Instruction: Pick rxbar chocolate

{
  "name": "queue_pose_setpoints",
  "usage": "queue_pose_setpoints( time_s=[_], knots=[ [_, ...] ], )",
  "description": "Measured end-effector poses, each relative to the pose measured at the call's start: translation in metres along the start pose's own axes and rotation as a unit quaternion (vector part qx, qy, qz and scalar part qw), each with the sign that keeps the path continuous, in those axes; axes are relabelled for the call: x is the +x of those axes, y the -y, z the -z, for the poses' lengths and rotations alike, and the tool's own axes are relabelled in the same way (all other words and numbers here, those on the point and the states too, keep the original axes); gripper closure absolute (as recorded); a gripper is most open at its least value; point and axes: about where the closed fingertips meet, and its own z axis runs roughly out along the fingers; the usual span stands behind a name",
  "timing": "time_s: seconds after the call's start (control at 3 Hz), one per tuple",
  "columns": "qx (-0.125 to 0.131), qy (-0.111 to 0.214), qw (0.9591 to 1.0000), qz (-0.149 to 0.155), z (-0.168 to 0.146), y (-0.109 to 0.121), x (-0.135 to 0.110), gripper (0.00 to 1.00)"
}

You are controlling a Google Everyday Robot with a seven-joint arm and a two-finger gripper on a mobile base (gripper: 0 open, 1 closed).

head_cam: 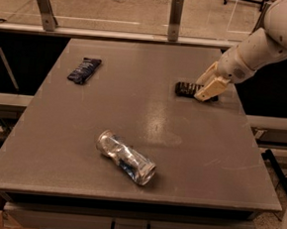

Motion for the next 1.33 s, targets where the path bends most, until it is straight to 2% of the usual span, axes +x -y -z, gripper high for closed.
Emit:
queue_pose_setpoints(
  time_s=[0.33,0.67,1.0,1.33],
  knots=[
    [0.000,0.000,1.0000,0.000,0.000,0.000,0.000,1.00],
    [-0.027,0.077,0.9963,0.026,0.030,-0.017,-0.045,1.00],
    [-0.074,0.197,0.9752,0.069,0.076,-0.044,-0.114,1.00],
    [-0.118,0.299,0.9418,0.098,0.113,-0.069,-0.176,1.00]
  ],
)
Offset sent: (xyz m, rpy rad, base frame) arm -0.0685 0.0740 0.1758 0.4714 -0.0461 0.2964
